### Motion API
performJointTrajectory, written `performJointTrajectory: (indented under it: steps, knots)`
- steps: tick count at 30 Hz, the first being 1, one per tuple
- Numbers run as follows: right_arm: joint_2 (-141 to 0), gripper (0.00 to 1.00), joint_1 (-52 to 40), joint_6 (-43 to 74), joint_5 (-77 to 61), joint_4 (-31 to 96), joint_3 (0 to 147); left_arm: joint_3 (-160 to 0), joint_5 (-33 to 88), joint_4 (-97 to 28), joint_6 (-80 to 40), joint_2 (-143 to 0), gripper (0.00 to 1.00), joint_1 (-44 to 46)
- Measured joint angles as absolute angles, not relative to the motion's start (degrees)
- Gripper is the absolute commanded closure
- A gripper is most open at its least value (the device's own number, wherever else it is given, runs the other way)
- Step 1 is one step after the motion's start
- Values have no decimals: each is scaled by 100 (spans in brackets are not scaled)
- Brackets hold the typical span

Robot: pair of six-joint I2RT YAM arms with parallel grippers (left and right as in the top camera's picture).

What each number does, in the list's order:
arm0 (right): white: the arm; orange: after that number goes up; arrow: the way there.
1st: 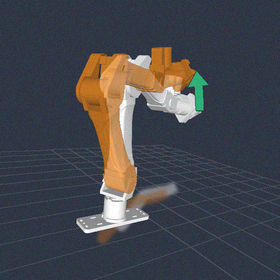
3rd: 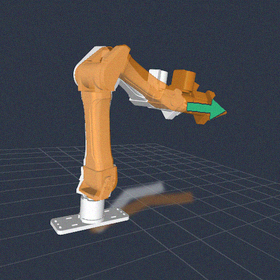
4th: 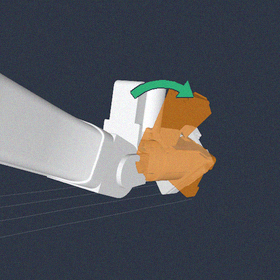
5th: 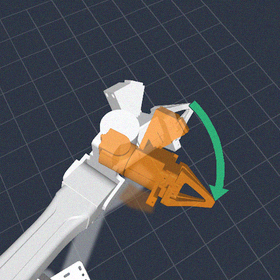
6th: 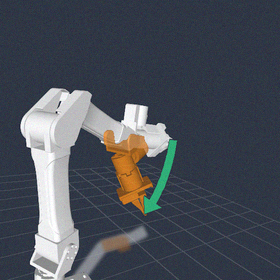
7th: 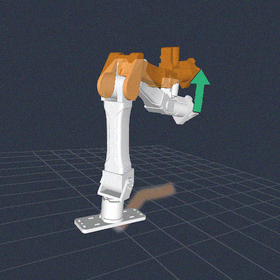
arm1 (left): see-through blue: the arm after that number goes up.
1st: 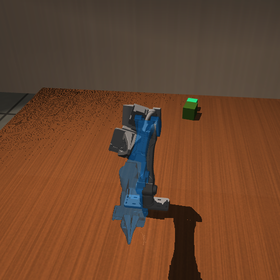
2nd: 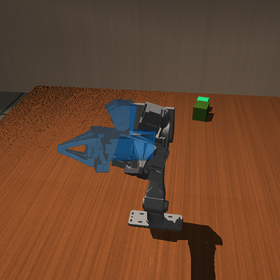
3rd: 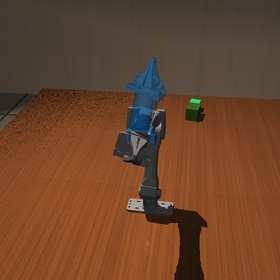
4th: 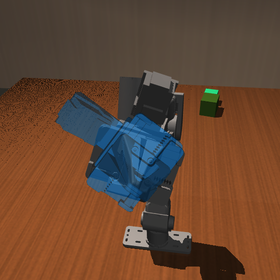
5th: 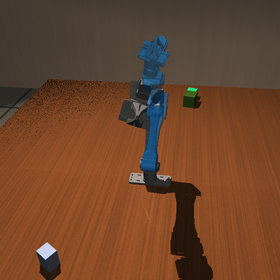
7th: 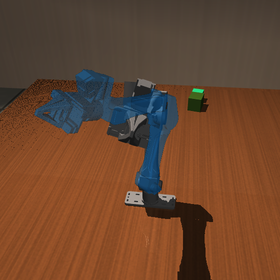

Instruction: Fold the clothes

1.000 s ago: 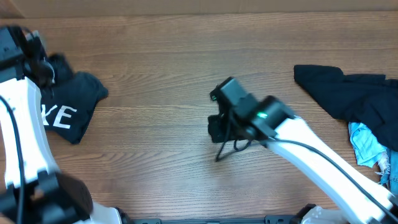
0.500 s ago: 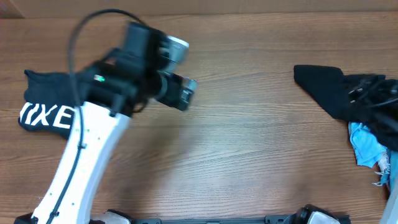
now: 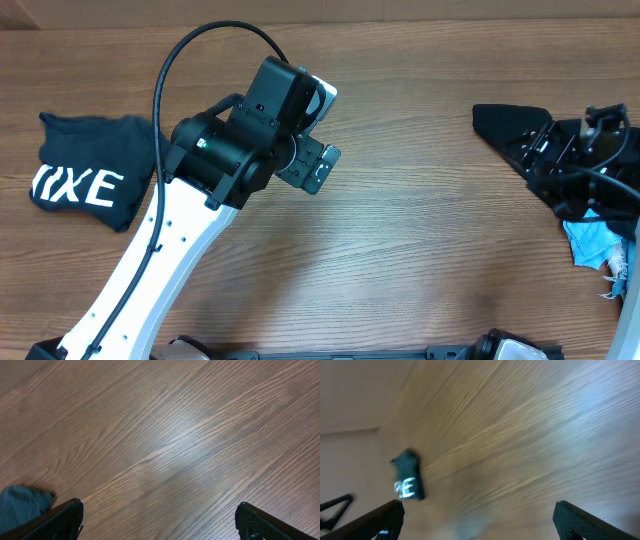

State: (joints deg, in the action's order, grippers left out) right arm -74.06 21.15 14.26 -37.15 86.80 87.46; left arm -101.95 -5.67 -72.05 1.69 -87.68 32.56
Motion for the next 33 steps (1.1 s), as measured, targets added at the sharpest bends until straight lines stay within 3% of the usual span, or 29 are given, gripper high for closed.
performJointTrajectory:
  steps: [4,10,12,18,20,25,33]
  knots:
    - [-7391,0,2012,1903,-3900,8858,8746,-10195,-576,-7205,169,-8768,0,3256]
    - [-7072,0,2023,-534,-3970,8718,8742,-10195,-587,-7205,169,-8768,0,3256]
    - [-6554,0,2021,-1122,-4066,8014,8652,-10195,-589,-7203,169,-8768,0,3253]
    - [-5286,0,1951,-1959,-4261,6696,7638,-10195,-589,-7203,169,-8768,0,3256]
    - [-4886,0,1538,-1852,-4075,5769,6895,-10195,-591,-7207,169,-8768,0,3256]
    - [-3461,0,8,-14,-2661,3448,4536,-10195,-589,-7205,169,-8768,0,3253]
    - [-1697,0,-578,819,-1599,3094,2235,-10195,-589,-7207,169,-8768,0,3256]
